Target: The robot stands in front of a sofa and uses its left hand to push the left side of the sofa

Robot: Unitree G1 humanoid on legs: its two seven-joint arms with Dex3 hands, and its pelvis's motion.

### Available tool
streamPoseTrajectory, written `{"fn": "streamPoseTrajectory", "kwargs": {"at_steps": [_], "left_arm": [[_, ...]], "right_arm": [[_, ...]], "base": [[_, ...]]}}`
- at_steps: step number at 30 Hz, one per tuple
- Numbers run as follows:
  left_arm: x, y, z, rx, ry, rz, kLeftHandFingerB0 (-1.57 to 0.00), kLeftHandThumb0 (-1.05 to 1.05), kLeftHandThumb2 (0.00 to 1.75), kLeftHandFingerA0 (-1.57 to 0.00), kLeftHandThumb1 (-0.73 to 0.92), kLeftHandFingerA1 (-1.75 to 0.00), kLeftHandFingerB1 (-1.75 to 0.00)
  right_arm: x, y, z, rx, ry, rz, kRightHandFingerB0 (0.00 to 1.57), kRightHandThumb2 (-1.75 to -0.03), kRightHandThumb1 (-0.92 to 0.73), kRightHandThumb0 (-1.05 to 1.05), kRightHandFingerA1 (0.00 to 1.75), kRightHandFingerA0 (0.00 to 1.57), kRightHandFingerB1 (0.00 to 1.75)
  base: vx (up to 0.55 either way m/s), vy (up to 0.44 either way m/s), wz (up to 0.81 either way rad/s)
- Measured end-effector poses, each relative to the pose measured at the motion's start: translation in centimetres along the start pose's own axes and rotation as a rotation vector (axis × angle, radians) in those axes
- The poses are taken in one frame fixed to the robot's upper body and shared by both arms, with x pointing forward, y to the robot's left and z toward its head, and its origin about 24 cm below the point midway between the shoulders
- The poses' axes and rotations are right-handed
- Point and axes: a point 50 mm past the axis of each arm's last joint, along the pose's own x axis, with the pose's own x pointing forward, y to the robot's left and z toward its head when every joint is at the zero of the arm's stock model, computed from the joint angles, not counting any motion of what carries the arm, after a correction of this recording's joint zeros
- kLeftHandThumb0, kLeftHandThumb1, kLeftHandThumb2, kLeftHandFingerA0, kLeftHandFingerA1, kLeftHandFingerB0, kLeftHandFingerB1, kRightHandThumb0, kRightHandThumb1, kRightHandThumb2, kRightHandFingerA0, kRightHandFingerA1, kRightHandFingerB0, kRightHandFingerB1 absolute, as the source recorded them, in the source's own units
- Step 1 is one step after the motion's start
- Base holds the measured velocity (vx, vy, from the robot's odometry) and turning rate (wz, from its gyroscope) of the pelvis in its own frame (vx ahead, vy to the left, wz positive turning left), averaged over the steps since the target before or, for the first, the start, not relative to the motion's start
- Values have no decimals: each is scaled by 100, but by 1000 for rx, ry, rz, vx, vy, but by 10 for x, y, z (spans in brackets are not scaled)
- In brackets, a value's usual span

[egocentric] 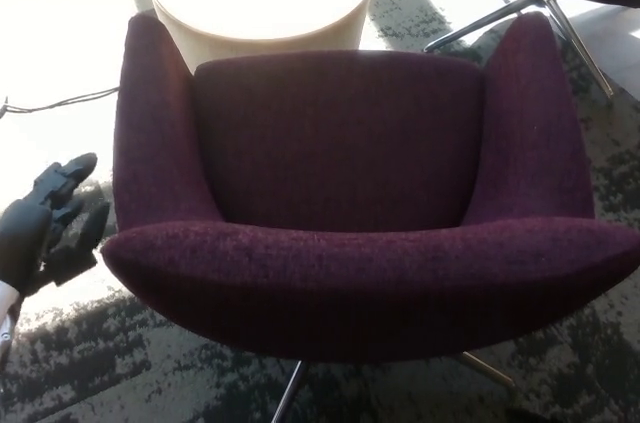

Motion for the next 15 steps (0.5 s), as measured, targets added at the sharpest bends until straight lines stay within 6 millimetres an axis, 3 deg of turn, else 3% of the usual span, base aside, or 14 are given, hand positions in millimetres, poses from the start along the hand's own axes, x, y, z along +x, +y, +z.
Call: {"fn": "streamPoseTrajectory", "kwargs": {"at_steps": [7,8,9,10,11,15], "left_arm": [[1,-15,-6,8,31,-42,-10,-89,118,-9,83,-30,-31],[1,-16,-7,9,34,-44,-7,-86,121,-6,86,-22,-26],[0,-16,-7,9,35,-46,-7,-87,122,-7,86,-23,-24],[0,-17,-8,9,38,-48,-6,-86,122,-7,86,-23,-25],[-2,-18,-10,10,44,-52,-7,-88,122,-7,86,-21,-23],[-4,-23,-15,5,54,-63,-7,-88,122,-7,86,-21,-23]], "right_arm": [[-2,0,-2,-36,1,-5,45,-65,-84,-64,43,54,38],[-2,0,-2,-37,0,-6,40,-98,-67,-66,56,47,52],[-2,0,-2,-37,0,-7,30,-106,-64,-57,62,52,50],[-2,0,-2,-38,0,-6,40,-98,-67,-66,55,47,52],[-2,0,-2,-41,0,-6,45,-66,-84,-64,43,53,38],[-3,1,-3,-55,-2,-4,44,-66,-84,-65,43,54,38]], "base": [[0,0,0],[0,0,0],[0,0,0],[0,0,0],[0,0,0],[0,0,0]]}}
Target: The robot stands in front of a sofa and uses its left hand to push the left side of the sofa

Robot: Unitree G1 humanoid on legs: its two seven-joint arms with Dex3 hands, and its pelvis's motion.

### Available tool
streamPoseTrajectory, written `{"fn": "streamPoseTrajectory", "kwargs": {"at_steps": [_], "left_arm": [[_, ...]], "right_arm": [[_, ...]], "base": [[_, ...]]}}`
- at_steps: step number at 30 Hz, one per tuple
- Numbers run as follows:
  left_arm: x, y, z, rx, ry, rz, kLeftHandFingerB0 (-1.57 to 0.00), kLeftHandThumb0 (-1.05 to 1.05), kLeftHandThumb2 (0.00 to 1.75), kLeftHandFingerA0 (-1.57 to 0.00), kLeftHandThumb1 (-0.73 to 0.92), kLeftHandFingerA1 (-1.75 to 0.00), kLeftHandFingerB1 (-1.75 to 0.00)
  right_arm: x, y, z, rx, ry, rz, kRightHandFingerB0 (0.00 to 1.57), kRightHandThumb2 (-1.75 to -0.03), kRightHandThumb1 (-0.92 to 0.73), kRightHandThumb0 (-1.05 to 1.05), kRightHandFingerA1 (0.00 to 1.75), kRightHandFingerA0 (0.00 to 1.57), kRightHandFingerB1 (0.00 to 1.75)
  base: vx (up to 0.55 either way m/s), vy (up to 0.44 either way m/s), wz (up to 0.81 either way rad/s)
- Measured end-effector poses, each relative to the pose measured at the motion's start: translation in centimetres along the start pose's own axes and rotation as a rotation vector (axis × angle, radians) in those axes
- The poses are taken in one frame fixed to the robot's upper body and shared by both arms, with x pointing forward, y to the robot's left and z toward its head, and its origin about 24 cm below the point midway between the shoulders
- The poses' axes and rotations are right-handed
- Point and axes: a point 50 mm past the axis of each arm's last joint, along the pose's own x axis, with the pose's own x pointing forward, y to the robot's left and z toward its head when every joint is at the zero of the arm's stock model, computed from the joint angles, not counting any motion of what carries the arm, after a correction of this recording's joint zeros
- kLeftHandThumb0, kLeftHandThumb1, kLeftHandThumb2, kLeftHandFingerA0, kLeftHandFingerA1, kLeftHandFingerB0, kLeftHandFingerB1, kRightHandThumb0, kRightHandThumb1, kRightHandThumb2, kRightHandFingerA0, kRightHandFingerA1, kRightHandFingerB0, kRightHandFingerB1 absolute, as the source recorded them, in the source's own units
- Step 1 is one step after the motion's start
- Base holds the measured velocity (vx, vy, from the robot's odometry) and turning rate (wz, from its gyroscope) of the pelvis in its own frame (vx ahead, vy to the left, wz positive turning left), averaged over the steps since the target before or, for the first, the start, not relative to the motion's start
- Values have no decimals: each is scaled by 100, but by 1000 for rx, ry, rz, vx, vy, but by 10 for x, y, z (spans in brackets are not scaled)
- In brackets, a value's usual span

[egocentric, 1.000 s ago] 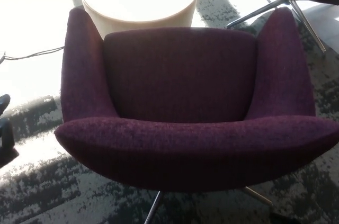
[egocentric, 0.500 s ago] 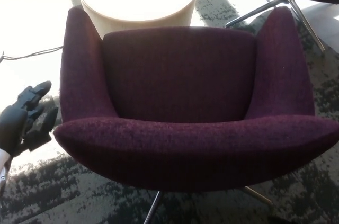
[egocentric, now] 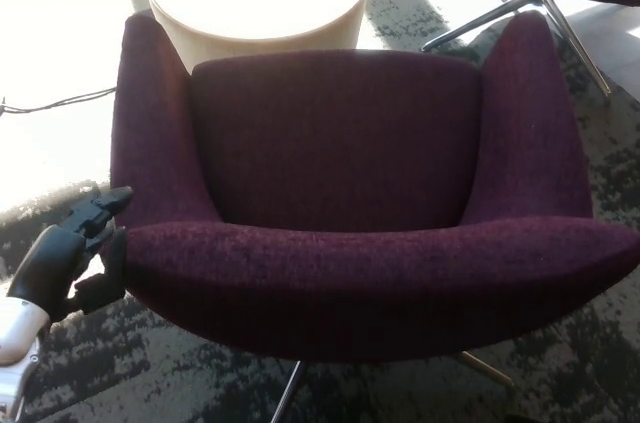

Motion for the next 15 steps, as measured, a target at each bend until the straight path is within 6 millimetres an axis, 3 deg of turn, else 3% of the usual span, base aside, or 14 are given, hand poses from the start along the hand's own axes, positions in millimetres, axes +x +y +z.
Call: {"fn": "streamPoseTrajectory", "kwargs": {"at_steps": [6,15], "left_arm": [[0,-3,0,-1,-7,-7,-10,-92,121,-9,83,-23,-25],[-5,-29,5,11,-65,-77,-10,-93,122,-9,83,-28,-24]], "right_arm": [[0,0,0,-1,0,-3,45,-65,-84,-65,41,52,37],[0,2,0,-26,-6,8,49,-66,-84,-65,43,58,39]], "base": [[0,0,0],[0,0,0]]}}
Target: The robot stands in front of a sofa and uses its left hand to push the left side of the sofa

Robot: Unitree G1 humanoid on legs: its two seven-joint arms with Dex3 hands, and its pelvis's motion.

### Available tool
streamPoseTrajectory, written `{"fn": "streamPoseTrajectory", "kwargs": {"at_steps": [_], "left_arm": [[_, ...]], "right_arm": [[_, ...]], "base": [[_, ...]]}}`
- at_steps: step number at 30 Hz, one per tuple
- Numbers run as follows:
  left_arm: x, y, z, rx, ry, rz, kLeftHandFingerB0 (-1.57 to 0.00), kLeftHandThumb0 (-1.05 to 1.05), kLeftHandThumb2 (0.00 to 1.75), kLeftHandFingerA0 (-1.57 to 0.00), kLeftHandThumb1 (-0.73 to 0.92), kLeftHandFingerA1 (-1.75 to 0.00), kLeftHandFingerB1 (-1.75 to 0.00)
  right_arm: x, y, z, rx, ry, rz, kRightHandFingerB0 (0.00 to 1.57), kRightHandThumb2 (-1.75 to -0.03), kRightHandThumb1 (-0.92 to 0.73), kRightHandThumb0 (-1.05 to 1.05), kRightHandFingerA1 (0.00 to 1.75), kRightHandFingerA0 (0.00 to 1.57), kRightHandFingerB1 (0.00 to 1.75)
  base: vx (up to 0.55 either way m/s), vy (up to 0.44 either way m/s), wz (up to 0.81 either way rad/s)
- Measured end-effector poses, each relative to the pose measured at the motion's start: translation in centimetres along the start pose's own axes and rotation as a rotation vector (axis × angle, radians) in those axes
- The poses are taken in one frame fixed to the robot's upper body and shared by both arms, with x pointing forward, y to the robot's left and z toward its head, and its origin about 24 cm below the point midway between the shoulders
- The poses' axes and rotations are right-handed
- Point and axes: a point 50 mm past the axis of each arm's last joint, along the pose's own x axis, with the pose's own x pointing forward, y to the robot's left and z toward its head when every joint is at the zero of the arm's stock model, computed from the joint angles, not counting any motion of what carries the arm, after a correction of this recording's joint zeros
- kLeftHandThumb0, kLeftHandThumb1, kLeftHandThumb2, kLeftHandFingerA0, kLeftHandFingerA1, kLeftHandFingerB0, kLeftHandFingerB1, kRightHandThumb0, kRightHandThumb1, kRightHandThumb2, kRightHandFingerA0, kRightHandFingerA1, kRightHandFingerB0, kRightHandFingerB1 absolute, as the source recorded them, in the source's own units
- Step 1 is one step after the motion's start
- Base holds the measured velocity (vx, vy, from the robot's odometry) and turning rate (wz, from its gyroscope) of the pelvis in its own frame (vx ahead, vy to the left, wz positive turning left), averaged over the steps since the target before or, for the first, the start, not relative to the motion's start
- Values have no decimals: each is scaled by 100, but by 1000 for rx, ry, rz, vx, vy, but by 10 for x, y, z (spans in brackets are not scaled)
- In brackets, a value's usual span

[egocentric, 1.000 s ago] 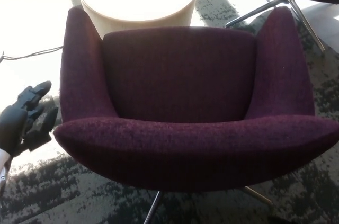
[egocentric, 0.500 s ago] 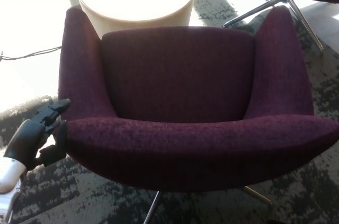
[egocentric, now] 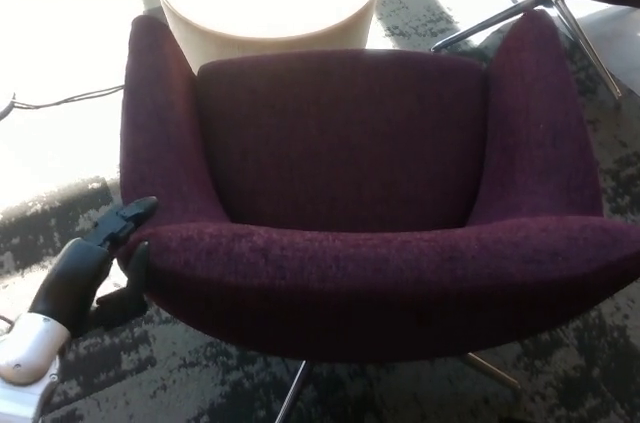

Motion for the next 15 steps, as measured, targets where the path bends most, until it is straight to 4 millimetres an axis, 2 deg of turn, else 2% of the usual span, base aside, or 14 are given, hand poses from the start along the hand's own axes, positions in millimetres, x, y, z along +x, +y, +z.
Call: {"fn": "streamPoseTrajectory", "kwargs": {"at_steps": [7,8,9,10,14,15], "left_arm": [[-2,-20,6,15,-26,-63,-8,-90,117,-8,77,-32,-31],[-2,-22,7,15,-29,-70,-8,-97,93,-10,81,-30,-26],[-3,-25,9,16,-34,-79,-8,-97,93,-10,81,-30,-26],[-3,-28,10,20,-38,-88,-8,-90,79,-9,92,-27,-25],[-4,-36,14,26,-48,-114,-8,-90,78,-9,92,-27,-25],[-3,-38,15,27,-49,-121,-8,-97,93,-11,82,-32,-26]], "right_arm": [[1,-1,1,-17,-6,2,50,-65,-84,-66,43,56,39],[1,-1,1,-20,-7,3,50,-65,-84,-66,43,56,39],[1,-1,2,-23,-9,5,50,-65,-84,-66,43,56,39],[1,-1,2,-25,-11,5,50,-65,-84,-66,43,56,39],[3,-1,4,-29,-17,6,50,-65,-84,-65,43,55,39],[3,-1,4,-31,-18,6,49,-66,-84,-65,42,54,39]], "base": [[0,0,0],[0,0,0],[0,0,0],[0,0,0],[0,0,0],[0,0,0]]}}
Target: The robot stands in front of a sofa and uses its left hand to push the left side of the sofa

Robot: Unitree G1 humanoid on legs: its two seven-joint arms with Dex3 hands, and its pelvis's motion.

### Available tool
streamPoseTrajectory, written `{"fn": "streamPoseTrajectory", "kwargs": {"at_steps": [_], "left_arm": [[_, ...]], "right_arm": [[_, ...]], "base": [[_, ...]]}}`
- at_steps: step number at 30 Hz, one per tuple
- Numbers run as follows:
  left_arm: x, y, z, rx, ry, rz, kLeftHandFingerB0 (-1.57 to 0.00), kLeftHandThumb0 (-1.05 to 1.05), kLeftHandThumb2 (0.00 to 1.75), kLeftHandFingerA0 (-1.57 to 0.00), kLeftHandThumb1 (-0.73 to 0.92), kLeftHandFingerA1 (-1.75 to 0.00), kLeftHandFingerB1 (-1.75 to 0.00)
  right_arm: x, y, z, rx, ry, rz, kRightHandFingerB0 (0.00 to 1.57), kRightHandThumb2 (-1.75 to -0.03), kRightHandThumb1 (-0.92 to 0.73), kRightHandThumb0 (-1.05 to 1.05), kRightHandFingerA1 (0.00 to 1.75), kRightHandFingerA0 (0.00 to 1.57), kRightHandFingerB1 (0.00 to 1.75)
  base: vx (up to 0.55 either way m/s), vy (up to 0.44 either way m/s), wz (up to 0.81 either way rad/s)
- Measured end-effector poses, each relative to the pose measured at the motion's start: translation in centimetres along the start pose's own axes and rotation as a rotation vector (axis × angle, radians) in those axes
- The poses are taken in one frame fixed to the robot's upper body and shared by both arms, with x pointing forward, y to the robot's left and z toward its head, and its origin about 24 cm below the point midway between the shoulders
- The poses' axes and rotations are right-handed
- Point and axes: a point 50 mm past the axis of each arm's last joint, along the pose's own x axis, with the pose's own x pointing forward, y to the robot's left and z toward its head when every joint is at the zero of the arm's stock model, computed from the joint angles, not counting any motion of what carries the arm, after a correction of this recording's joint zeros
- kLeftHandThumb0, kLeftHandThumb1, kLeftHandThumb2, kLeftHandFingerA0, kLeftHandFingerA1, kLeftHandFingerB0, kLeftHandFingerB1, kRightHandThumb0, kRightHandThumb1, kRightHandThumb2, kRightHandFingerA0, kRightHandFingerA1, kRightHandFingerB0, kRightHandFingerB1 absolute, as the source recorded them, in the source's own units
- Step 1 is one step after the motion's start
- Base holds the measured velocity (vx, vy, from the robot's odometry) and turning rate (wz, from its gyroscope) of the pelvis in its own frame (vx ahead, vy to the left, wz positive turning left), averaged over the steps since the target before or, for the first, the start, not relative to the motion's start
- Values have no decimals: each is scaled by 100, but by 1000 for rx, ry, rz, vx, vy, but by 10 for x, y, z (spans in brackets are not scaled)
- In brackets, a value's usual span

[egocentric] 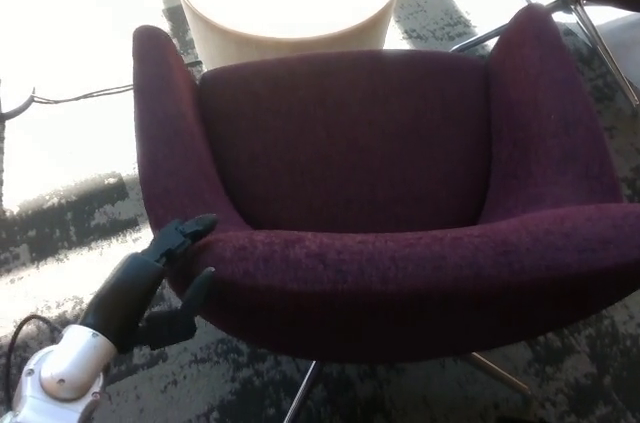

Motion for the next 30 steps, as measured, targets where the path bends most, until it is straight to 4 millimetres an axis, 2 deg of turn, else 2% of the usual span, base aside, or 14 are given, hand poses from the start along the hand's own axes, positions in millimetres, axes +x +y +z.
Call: {"fn": "streamPoseTrajectory", "kwargs": {"at_steps": [7,10,11,13,16,19,21,22,23,24,25,26,27,30], "left_arm": [[4,-10,6,35,-4,-44,-16,-94,121,-3,86,-28,-31],[6,-12,8,39,-4,-55,-9,-95,93,-11,83,-33,-27],[6,-13,9,41,-5,-58,-9,-97,96,-11,83,-32,-25],[7,-16,10,40,-4,-65,-9,-96,94,-11,83,-31,-26],[8,-19,13,42,-3,-76,-8,-96,94,-10,83,-31,-25],[11,-22,15,46,-4,-90,-11,-90,120,-6,83,-22,-25],[12,-26,17,46,-6,-102,-10,-92,121,-8,83,-22,-25],[13,-28,18,44,-8,-108,-12,-92,120,-5,80,-23,-26],[13,-30,19,43,-9,-114,-1,-93,74,0,92,-25,-25],[14,-33,21,42,-9,-123,-1,-93,74,0,92,-25,-25],[15,-37,23,41,-8,-133,-6,-90,119,0,78,-22,-20],[16,-40,24,40,-7,-141,-8,-92,121,-2,83,-22,-20],[17,-43,26,39,-8,-151,-9,-89,115,-7,77,-31,-31],[20,-53,30,35,-18,-183,-12,-92,118,-5,78,-27,-28]], "right_arm": [[1,-1,0,-1,-2,-1,50,-66,-84,-66,42,54,39],[1,-1,1,-3,-4,-2,45,-97,-68,-68,54,48,52],[1,-2,1,-3,-4,-3,50,-65,-83,-65,43,56,39],[1,-2,1,-3,-3,-3,50,-65,-84,-65,43,56,39],[1,-2,1,-6,-4,-1,45,-97,-68,-68,55,47,52],[1,-1,1,-9,-5,1,49,-66,-84,-66,43,55,39],[1,-1,1,-13,-6,3,45,-97,-68,-68,55,48,52],[1,-1,1,-14,-6,3,50,-65,-84,-67,43,56,39],[1,-1,1,-15,-7,4,50,-66,-84,-66,43,55,39],[1,-1,1,-16,-7,4,50,-66,-84,-66,43,55,39],[1,-2,1,-16,-7,4,49,-66,-84,-68,42,54,39],[1,-2,1,-16,-7,4,45,-97,-68,-69,54,47,52],[1,-2,2,-17,-8,5,51,-66,-84,-66,42,55,39],[3,-2,3,-19,-15,5,50,-66,-85,-65,42,54,39]], "base": [[0,0,0],[0,0,0],[0,0,0],[0,0,0],[0,0,0],[0,0,0],[0,0,0],[-7,14,7],[-8,14,7],[-5,21,7],[-15,19,10],[-8,16,11],[-10,21,10],[-14,16,10]]}}
